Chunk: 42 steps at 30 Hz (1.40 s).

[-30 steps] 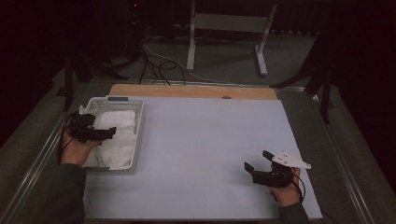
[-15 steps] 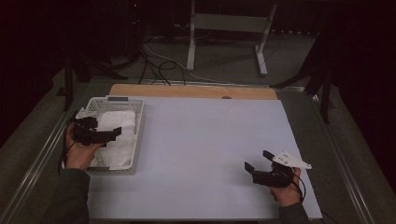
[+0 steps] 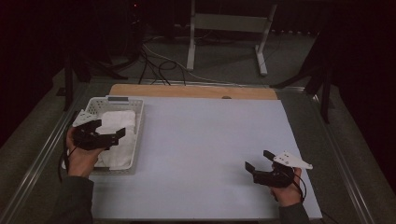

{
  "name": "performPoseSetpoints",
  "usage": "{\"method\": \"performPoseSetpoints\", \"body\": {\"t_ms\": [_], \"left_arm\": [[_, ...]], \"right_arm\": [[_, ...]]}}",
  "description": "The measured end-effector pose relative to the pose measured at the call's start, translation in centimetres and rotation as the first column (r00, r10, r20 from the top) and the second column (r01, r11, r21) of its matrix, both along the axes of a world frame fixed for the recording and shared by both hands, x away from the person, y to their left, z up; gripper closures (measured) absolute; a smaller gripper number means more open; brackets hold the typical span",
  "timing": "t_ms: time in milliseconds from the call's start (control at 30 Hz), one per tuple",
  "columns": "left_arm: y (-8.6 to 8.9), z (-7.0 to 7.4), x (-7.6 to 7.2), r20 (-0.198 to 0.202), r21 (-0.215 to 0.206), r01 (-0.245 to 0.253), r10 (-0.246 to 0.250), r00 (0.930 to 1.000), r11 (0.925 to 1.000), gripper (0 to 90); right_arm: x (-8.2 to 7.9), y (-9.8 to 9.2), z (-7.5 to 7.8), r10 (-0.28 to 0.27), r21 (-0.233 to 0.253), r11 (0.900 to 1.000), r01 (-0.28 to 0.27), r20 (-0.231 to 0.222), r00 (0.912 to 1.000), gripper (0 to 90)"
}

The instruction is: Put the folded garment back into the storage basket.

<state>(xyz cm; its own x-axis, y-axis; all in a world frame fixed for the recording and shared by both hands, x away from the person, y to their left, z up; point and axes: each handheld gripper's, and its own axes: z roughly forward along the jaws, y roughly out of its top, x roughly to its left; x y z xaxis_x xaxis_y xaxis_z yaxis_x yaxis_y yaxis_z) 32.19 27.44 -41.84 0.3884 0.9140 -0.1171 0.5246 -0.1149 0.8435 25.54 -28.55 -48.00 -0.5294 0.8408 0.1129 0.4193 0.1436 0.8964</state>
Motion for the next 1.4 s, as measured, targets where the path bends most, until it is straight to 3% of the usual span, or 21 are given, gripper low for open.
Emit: {"method": "performPoseSetpoints", "body": {"t_ms": [267, 433, 600, 1000, 1400], "left_arm": [[-1.2, -0.3, -1.5, 0.048, -0.011, 0.040, -0.040, 0.9980, 0.9991, 0.2], [-1.4, -0.6, -2.5, 0.075, -0.042, 0.055, -0.051, 0.9959, 0.9976, 0.2], [-1.8, -0.9, -3.6, 0.111, -0.041, 0.082, -0.077, 0.9908, 0.9958, 0.2], [-2.9, -2.1, -4.5, 0.131, -0.040, 0.122, -0.115, 0.9846, 0.9918, 0.2], [-2.7, -2.4, -5.1, 0.143, -0.048, 0.115, -0.107, 0.9840, 0.9922, 0.2]], "right_arm": [[-0.1, -0.3, 0.2, -0.004, 0.005, 1.000, 0.004, 0.010, 0.9999, 9.1], [-0.2, -0.4, 0.3, -0.004, 0.010, 1.000, 0.004, 0.013, 0.9999, 9.1], [-0.3, -0.6, 0.6, -0.009, 0.015, 1.000, 0.008, 0.022, 0.9997, 9.1], [-0.3, -1.2, 0.8, -0.026, 0.024, 0.999, 0.026, 0.033, 0.9991, 9.1], [-0.5, -1.8, 1.2, -0.038, 0.031, 0.999, 0.036, 0.061, 0.9974, 9.2]]}}
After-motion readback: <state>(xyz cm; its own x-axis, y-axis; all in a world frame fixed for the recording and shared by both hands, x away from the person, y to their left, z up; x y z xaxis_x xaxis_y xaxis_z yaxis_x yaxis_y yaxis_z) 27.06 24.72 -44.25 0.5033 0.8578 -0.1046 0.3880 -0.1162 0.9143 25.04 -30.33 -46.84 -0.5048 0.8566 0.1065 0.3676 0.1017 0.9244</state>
